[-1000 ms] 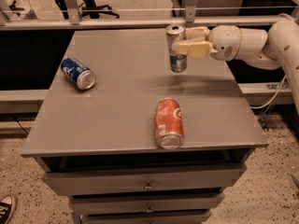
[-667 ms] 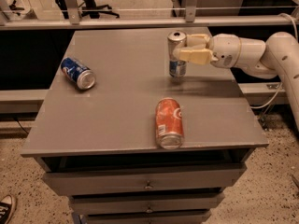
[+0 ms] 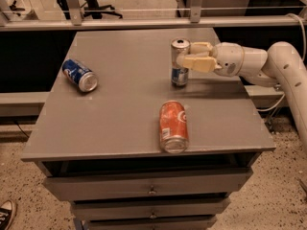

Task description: Place redbull can upright

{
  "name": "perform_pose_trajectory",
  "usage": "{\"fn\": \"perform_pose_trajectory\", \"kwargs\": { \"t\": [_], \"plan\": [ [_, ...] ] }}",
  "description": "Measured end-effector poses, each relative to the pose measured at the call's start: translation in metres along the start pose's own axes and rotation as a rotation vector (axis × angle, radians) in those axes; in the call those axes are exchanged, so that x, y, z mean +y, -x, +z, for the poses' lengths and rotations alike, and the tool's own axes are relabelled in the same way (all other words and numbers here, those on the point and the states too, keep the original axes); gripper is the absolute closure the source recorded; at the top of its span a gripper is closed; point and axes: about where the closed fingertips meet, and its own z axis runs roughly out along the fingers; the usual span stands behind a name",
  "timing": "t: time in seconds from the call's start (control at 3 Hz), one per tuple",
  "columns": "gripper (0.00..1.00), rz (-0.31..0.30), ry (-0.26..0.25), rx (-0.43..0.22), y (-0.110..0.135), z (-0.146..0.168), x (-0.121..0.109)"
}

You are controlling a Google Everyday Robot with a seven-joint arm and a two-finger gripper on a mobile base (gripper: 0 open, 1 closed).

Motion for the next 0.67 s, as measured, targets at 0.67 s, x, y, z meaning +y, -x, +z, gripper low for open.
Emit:
{"fn": "perform_pose_trajectory", "kwargs": {
  "t": [0.67],
  "plan": [
    [0.05,0.016,0.016,0.022,-0.0056,-0.0007,0.0031]
  ]
}}
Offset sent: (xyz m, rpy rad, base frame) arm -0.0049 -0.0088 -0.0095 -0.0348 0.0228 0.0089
